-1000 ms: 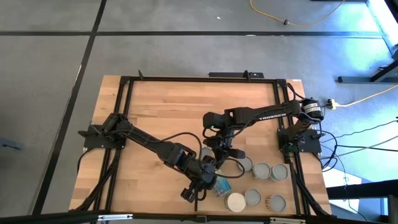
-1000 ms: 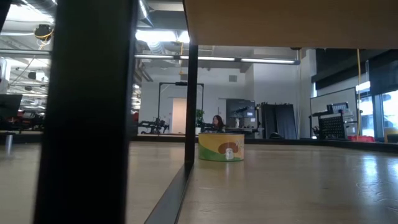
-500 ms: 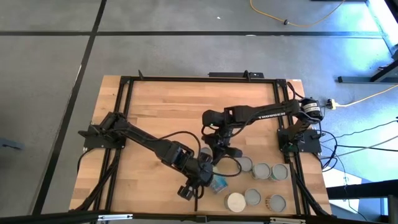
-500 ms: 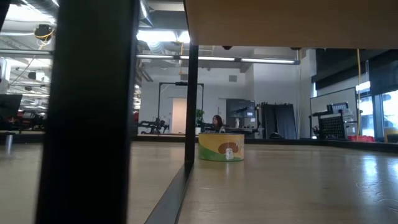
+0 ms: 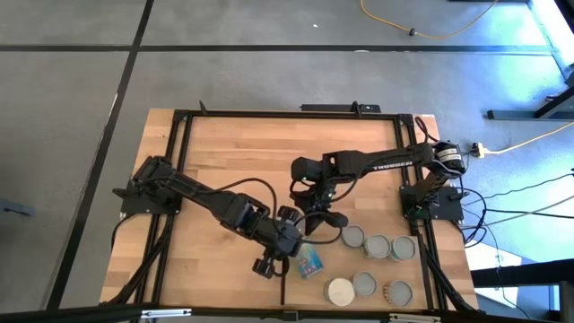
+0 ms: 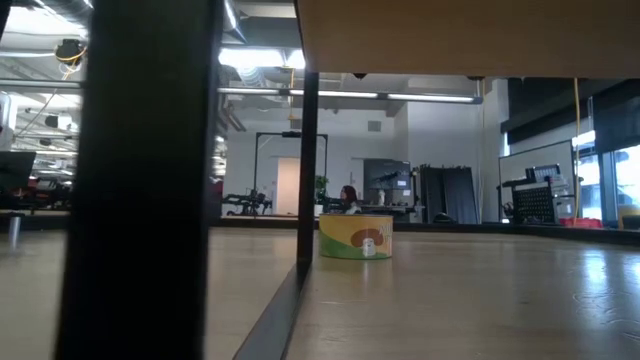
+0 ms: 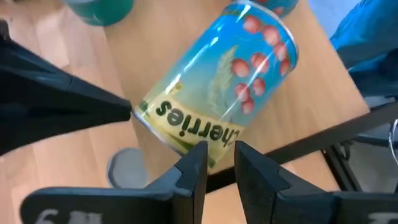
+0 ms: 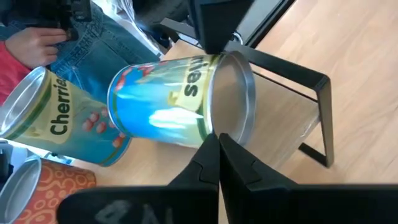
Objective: Pick and place cans onto a shelf
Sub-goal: Put the blue canned cherries on the shelf
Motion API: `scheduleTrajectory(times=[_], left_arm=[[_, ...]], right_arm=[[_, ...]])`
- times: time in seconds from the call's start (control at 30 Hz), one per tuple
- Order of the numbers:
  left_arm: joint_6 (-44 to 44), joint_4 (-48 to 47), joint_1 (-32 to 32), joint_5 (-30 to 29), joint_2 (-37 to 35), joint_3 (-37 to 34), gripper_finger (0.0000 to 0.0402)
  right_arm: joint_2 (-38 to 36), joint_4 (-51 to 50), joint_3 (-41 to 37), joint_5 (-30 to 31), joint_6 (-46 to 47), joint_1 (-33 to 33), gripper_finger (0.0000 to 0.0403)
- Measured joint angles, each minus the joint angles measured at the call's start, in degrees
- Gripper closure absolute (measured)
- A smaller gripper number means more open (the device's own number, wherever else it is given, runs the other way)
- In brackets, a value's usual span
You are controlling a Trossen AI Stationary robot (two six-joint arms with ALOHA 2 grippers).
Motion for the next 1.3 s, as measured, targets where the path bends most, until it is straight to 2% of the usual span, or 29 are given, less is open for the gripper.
scheduleTrajectory(times=[0.47, 0.8, 1.0, 1.2, 1.3], left_arm=[[-1.45, -1.07, -0.13, -0.48, -0.02, 0.00, 0.0328], [-3.13, -1.05, -0.80, -0.40, -0.07, 0.00, 0.0328], [-5.88, 0.64, -1.41, 4.33, -0.09, 0.00, 0.0328], [-5.85, 8.34, -2.01, 8.37, -0.11, -0.02, 0.0328], [-7.22, 8.21, -2.04, 9.48, -0.11, -0.02, 0.0328]], right_arm=[[-0.13, -3.20, 3.39, 0.50, 0.00, 0.02, 0.0402], [-0.13, -3.62, 3.39, 1.75, -0.02, 0.00, 0.0378], [-0.13, -3.43, 3.39, 3.46, -0.12, 0.00, 0.0376], [-0.15, -2.21, 3.37, 4.09, -0.22, 0.00, 0.0376], [-0.17, -2.20, 3.37, 4.15, -1.94, 0.02, 0.0388]])
